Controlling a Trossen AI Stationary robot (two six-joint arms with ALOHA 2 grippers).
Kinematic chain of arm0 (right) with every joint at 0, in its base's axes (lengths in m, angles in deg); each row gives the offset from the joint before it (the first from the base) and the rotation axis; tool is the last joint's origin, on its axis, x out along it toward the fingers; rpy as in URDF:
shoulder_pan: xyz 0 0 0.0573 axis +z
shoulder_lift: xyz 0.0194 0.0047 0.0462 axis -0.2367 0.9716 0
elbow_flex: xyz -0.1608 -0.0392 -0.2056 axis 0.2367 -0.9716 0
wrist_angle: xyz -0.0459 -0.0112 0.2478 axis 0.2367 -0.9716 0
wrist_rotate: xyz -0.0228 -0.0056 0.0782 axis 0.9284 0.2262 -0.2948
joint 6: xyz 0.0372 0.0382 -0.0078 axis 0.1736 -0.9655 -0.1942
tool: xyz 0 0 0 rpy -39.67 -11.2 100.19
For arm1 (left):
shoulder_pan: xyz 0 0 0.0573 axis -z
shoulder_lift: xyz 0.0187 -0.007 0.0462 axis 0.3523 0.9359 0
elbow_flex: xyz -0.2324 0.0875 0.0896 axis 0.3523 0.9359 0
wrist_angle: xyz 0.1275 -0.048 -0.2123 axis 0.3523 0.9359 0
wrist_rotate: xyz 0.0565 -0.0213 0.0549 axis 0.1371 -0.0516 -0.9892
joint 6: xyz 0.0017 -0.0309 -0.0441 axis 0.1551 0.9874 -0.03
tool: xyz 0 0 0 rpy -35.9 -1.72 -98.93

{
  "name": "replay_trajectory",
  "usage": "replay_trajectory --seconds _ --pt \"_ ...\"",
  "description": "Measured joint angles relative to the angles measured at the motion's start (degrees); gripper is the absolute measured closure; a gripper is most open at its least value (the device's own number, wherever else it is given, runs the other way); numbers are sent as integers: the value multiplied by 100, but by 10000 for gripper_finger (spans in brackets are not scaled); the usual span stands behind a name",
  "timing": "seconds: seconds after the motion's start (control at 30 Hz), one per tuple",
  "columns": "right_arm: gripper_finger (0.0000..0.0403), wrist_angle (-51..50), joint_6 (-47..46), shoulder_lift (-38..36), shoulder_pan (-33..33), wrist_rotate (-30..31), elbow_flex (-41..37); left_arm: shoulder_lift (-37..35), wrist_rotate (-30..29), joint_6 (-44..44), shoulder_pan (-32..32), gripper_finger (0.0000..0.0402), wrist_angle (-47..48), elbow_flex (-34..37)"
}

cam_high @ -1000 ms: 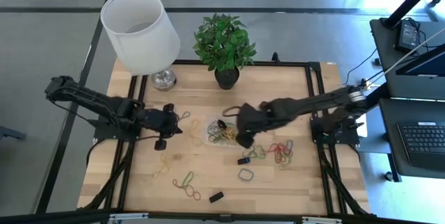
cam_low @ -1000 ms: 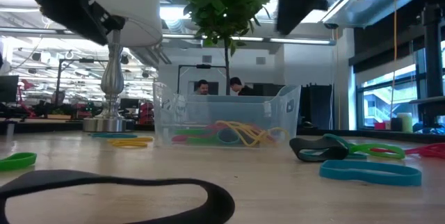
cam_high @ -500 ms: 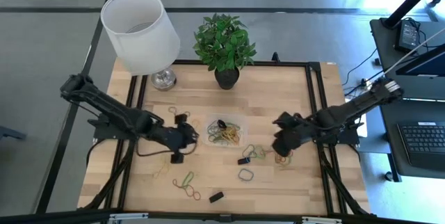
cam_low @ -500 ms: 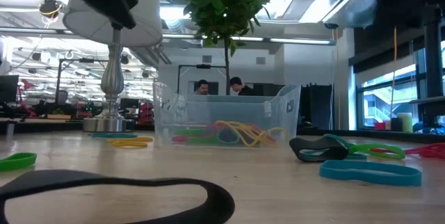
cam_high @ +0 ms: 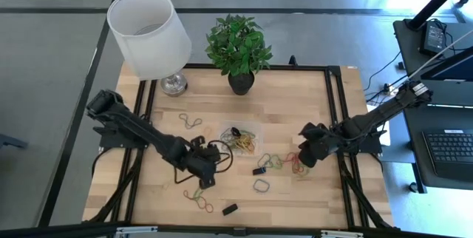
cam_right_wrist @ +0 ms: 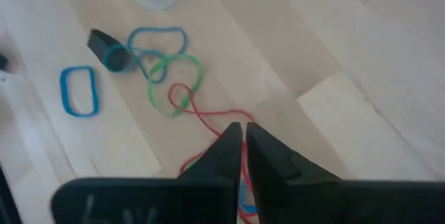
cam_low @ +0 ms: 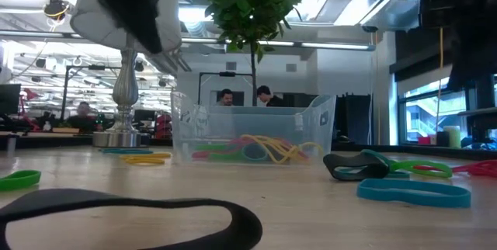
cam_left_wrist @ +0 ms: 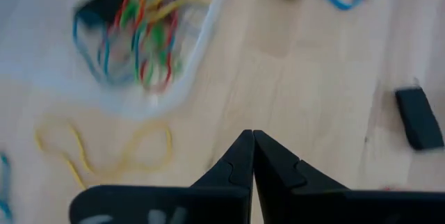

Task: Pick and place rubber bands into bin
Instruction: Put the bottom green rubber band into the transparent container

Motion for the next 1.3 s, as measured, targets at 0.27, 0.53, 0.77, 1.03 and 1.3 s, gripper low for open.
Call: replay_trajectory --seconds 0.27,0.53,0.77,1.03,1.3 --pt "375 -3 179 4 0 -79 -62 431 132 2284 446 338 379 -2" --pt "375 54 294 4 0 -81 -62 960 353 3177 836 286 306 -2" --pt "375 313 302 6 -2 -71 -62 1445 609 3333 1024 291 237 -2" --pt "375 473 307 6 -2 -61 -62 1772 650 3251 1034 326 -56 -13" --pt "375 599 307 6 -2 -61 -62 1566 902 2938 1016 398 -69 -32"
